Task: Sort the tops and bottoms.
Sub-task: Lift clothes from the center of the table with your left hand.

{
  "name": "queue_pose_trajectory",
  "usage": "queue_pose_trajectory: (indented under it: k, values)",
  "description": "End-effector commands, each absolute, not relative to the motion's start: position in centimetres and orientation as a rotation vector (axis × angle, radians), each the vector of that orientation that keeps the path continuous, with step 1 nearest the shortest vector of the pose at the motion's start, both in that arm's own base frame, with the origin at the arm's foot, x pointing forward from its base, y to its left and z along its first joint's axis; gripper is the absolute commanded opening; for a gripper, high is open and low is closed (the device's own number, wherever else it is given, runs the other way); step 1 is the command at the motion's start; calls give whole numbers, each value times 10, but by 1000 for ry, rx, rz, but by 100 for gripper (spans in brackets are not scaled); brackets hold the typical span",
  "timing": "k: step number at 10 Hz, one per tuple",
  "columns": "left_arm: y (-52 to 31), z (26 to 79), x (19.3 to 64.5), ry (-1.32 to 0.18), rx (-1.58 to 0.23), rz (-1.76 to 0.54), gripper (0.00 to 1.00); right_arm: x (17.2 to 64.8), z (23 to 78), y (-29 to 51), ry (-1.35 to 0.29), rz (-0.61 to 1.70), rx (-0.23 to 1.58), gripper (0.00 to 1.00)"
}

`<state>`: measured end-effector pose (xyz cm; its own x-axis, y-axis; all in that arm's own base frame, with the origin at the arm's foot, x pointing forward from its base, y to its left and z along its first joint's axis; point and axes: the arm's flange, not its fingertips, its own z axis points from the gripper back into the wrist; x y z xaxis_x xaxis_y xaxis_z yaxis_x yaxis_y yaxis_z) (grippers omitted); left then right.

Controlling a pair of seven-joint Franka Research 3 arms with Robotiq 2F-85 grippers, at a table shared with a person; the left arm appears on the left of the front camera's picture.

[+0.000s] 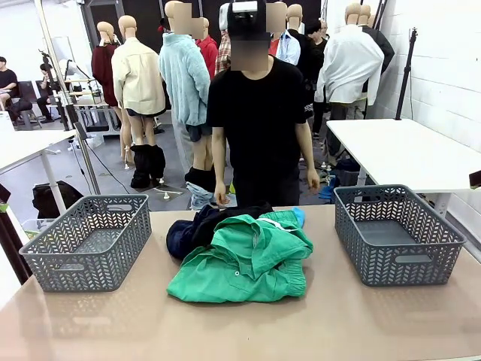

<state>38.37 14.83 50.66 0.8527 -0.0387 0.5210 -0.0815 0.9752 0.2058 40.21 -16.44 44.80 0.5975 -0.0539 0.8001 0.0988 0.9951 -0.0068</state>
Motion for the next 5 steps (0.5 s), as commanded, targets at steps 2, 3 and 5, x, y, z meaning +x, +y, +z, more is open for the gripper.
queue_pose_trajectory:
  k: [2, 3, 5]
  values:
    - [148, 506, 381, -548, 238, 25, 100, 401, 451, -163, -924, -84, -61, 100]
    - [148, 506, 381, -548, 238, 25, 100, 401, 451, -163, -924, -84, -61, 100]
    - [148, 506, 381, -548, 238, 25, 100, 401, 451, -163, -924, -84, -61, 100]
